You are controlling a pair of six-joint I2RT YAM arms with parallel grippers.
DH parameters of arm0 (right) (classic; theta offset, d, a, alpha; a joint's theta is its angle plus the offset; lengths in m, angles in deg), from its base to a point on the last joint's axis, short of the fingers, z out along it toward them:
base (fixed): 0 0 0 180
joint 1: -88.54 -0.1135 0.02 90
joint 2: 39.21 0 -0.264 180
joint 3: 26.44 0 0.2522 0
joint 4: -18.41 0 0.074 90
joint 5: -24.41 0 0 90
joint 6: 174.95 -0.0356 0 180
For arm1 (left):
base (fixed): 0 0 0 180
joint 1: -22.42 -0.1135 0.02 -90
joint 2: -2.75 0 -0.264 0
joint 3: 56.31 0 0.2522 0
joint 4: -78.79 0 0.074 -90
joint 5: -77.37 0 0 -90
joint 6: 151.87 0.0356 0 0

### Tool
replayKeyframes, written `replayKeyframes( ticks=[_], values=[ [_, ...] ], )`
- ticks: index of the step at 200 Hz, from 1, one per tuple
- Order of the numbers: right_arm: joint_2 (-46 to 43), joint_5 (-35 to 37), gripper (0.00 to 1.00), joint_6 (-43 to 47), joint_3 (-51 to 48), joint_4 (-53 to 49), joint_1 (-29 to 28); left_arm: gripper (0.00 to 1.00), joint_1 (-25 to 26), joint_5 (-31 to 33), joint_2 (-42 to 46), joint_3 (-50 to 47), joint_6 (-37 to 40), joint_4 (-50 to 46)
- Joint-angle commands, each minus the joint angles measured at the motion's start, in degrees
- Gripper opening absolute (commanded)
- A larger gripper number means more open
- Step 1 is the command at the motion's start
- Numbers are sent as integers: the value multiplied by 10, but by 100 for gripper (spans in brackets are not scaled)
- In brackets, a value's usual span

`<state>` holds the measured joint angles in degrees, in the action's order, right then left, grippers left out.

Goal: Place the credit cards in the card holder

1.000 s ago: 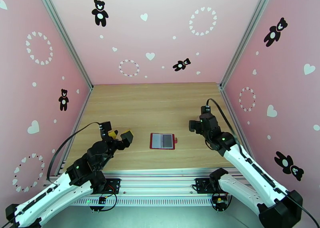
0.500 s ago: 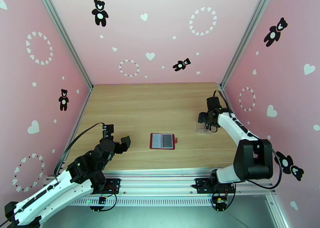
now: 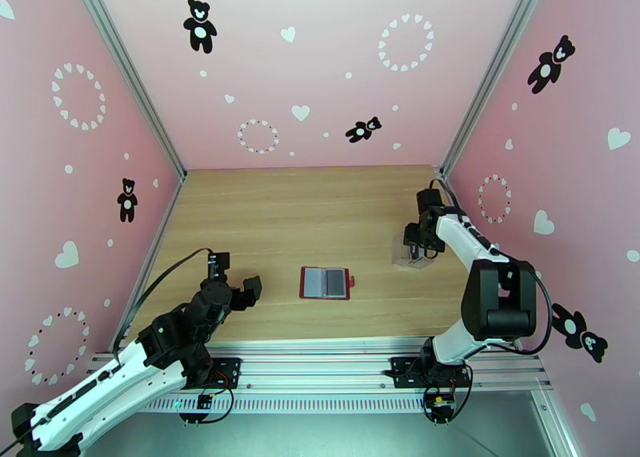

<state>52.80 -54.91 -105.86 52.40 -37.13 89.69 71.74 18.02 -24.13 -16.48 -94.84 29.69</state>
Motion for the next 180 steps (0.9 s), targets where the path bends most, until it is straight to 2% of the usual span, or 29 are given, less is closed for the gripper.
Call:
replayKeyframes(
  ticks=[1, 96, 133, 180],
  values=[
    [16, 28, 70, 2, 12, -22, 2, 94, 2, -5, -4, -6, 9, 6],
    [40, 59, 67, -2, 10, -34, 1, 95, 2, -11, -1, -8, 8, 7],
    [29, 82, 65, -9, 12, -41, 2, 95, 2, -15, -5, -7, 8, 7],
    [-3, 77, 62, -13, -2, -32, 11, 95, 2, -13, -2, -8, 7, 6]
  ],
)
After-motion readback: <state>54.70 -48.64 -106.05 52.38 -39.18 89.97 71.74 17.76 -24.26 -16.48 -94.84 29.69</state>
